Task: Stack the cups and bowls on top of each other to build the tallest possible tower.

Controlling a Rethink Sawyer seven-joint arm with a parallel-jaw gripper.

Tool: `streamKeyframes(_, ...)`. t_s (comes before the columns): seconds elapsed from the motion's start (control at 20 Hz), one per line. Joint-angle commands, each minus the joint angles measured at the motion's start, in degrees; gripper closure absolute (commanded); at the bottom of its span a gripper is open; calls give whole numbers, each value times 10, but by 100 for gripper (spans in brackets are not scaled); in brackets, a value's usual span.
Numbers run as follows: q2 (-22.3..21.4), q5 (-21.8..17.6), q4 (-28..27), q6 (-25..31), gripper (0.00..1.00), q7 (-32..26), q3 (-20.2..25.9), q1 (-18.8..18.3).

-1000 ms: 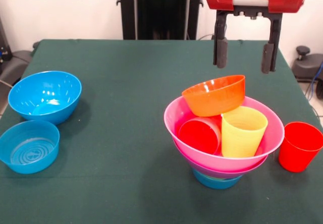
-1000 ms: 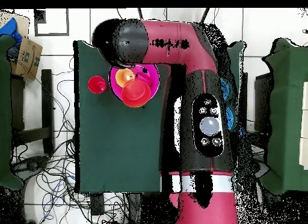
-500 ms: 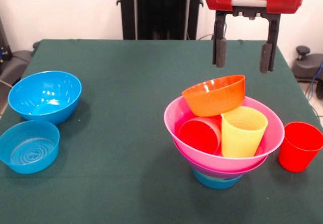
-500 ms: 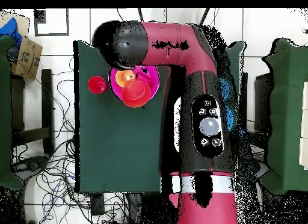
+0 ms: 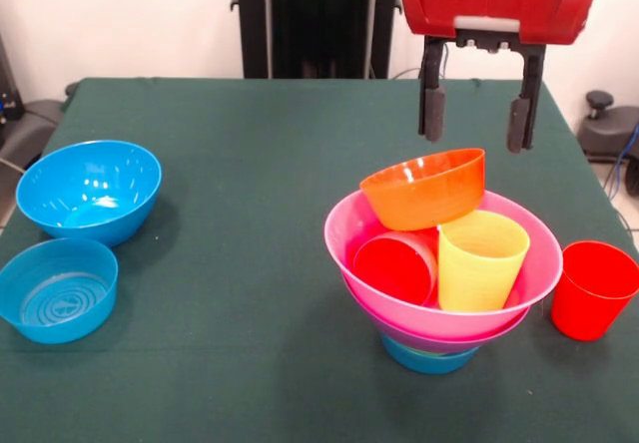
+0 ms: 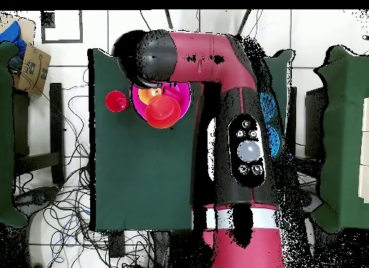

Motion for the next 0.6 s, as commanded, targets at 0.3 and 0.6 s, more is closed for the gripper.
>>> streamKeyframes(0.3, 59, -31, 93, -69, 0, 3, 0, -2)
streamKeyframes(0.6, 71, -34, 94, -97, 0, 0, 0, -3)
